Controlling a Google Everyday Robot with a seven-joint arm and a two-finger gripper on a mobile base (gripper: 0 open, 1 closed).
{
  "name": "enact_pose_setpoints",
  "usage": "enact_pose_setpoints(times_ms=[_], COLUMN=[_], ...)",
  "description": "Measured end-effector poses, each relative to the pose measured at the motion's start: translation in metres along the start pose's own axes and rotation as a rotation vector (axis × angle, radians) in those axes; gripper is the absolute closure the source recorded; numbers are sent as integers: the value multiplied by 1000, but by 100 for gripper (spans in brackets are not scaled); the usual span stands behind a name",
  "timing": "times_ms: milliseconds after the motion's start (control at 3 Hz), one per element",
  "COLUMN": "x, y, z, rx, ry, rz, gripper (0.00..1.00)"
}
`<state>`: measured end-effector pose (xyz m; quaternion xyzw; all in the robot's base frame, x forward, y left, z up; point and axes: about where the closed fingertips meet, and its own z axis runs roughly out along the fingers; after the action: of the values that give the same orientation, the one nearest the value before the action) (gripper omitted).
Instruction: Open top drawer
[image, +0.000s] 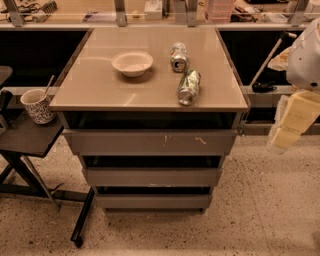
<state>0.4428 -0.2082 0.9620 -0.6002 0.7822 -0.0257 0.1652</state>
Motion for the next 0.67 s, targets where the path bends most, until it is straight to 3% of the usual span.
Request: enact_pose_setpoints(times_ms=[333,667], x=[-11,-28], y=[12,28], z=[51,124], rx=[-29,-89], ry=[-29,-33], rz=[2,-50], gripper=[0,0])
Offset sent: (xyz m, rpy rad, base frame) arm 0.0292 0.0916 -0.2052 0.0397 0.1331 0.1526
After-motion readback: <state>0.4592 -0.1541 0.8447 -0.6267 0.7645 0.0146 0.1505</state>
